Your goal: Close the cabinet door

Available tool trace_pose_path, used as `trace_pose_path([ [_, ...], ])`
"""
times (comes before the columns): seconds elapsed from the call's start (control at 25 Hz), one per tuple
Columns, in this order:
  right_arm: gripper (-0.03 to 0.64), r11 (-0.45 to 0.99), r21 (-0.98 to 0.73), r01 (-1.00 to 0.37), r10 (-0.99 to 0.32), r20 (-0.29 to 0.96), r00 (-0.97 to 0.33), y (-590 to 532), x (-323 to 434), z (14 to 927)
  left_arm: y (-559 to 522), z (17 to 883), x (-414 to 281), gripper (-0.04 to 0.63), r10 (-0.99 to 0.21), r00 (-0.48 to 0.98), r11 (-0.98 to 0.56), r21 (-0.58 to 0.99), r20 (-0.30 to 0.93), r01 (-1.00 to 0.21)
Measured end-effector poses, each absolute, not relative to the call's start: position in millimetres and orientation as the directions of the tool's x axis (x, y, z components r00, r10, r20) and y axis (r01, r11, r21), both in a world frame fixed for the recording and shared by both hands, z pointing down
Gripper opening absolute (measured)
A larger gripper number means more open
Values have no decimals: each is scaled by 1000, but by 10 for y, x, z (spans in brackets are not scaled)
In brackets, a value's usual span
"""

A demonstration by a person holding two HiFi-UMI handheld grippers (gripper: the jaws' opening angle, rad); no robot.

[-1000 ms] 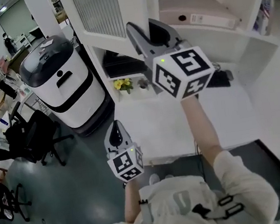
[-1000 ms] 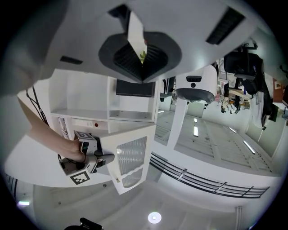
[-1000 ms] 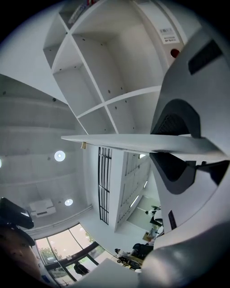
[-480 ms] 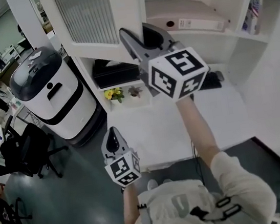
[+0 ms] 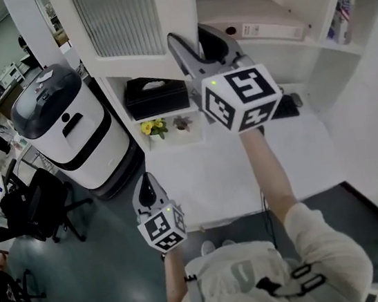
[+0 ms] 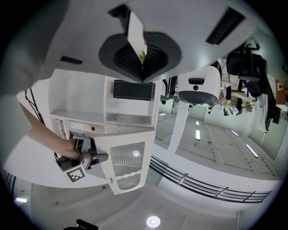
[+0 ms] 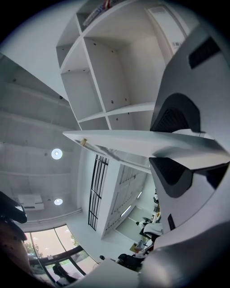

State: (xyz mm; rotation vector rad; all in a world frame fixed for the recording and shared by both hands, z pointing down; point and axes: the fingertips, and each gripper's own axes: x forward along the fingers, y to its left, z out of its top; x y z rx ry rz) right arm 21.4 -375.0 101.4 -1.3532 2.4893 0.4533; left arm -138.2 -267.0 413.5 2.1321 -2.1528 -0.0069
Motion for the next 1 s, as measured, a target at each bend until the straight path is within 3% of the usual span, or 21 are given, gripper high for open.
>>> trace_pose_path([
  [0.48,173,368,197,-909,-809,-413,-418,-3912,357,991,-2752,4187,-1401,5,-996,8,-1,82,88,-997],
  [1.0,173,369,156,-916,-813,-424,-400,-4092,433,1003,-2852,4236,-1408,5,-995,13,-5,81,100,-997],
])
